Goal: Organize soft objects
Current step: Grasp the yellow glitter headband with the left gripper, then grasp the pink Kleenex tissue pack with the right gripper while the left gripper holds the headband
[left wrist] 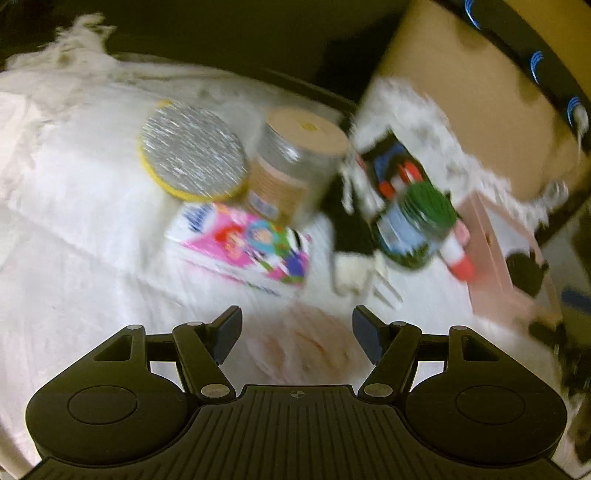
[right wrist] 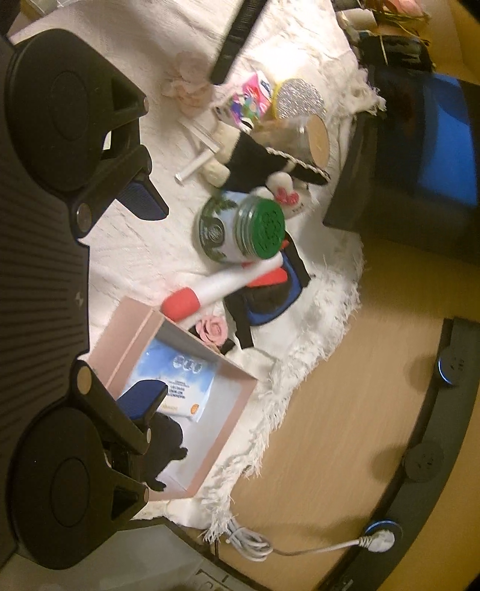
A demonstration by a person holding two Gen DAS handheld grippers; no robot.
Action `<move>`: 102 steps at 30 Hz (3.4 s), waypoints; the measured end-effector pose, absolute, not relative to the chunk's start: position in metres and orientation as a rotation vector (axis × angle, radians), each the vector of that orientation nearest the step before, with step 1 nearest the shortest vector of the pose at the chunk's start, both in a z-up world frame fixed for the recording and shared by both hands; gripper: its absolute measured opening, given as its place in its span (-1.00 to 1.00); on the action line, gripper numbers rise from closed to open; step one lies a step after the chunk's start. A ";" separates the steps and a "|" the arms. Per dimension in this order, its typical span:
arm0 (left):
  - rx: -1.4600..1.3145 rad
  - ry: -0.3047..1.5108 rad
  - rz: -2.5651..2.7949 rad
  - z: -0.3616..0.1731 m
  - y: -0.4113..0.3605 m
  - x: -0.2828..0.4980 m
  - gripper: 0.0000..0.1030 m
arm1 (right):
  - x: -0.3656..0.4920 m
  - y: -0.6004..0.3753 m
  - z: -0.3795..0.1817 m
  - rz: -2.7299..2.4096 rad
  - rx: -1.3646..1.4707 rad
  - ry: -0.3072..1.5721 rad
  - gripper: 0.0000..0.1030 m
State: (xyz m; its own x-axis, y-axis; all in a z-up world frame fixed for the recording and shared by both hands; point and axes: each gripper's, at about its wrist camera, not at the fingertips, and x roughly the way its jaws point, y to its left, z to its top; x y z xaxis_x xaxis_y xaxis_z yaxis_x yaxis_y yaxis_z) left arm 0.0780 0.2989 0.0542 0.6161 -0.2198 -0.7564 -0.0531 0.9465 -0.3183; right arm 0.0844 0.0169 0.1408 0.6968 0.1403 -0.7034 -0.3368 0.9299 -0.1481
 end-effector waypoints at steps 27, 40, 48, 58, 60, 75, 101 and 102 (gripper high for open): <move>-0.524 0.858 -0.274 0.032 0.435 0.222 -0.59 | 0.086 0.151 0.119 0.270 -0.159 0.902 0.70; -0.592 0.869 -0.359 0.028 0.449 0.216 -0.63 | 0.136 0.246 0.101 0.528 -0.300 0.848 0.69; -0.511 0.796 -0.318 0.055 0.462 0.206 -0.63 | 0.181 0.268 0.067 0.465 -0.186 1.030 0.81; -0.548 0.783 -0.280 0.051 0.479 0.201 -0.63 | 0.155 0.288 0.101 0.656 -0.351 0.898 0.88; -0.542 0.784 -0.272 0.051 0.478 0.202 -0.63 | 0.152 0.298 0.096 0.669 -0.450 0.856 0.87; -0.559 0.781 -0.258 0.050 0.482 0.196 -0.63 | 0.166 0.287 0.067 0.599 -0.424 0.998 0.54; -0.488 0.766 -0.202 0.079 0.461 0.203 -0.63 | 0.163 0.261 0.145 0.632 -0.323 0.887 -0.05; -0.479 0.756 -0.204 0.087 0.458 0.204 -0.63 | 0.162 0.250 0.160 0.608 -0.308 0.858 -0.05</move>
State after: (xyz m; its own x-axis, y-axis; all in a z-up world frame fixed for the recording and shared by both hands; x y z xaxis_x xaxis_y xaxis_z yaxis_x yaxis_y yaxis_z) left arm 0.2044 0.4577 0.0873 0.7145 -0.3452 -0.6085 0.0077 0.8736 -0.4865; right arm 0.1620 0.2495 0.1605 0.5006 0.3742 -0.7806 -0.6127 0.7902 -0.0141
